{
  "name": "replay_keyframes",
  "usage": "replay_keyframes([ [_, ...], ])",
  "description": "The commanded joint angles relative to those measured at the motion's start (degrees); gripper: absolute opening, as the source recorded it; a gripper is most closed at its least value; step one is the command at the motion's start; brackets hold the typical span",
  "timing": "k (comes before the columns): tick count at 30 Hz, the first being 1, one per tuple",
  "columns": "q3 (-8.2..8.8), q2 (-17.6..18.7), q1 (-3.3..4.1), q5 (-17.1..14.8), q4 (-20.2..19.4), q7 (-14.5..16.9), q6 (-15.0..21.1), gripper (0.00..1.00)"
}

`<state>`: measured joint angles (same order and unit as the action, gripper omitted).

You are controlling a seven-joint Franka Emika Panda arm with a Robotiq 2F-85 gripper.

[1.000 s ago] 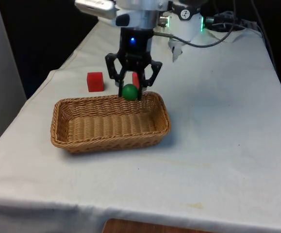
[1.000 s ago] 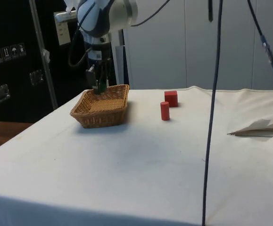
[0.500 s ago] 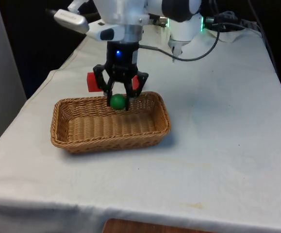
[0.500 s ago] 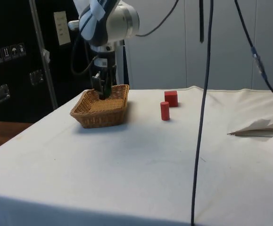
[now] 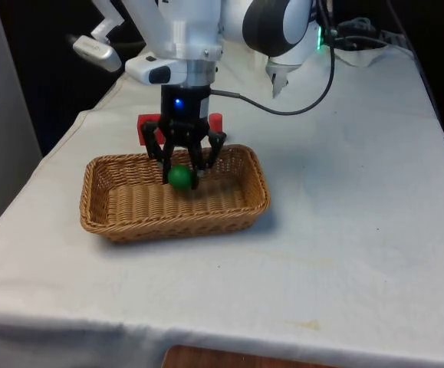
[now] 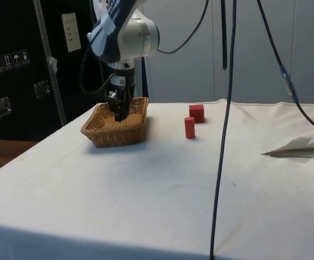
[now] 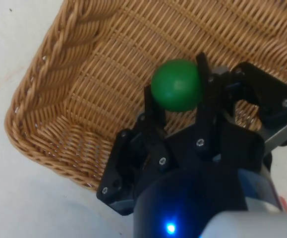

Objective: Pick up the object to the left of the cylinder and place it into the basket.

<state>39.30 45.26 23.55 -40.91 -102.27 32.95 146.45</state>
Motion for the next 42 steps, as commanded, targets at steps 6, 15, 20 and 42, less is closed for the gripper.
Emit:
replay_keyframes([
  [6, -0.17, 0.23, 0.06, -0.23, 0.29, -0.06, 0.34, 0.15],
  [15, -0.11, 0.40, 0.11, -0.17, 0.40, -0.17, 0.23, 1.00],
  [20, 0.00, 0.11, 0.29, -0.06, 0.11, -0.11, 0.00, 1.00],
  [42, 4.93, -8.31, 4.18, 3.15, -4.98, -0.29, -2.23, 1.00],
])
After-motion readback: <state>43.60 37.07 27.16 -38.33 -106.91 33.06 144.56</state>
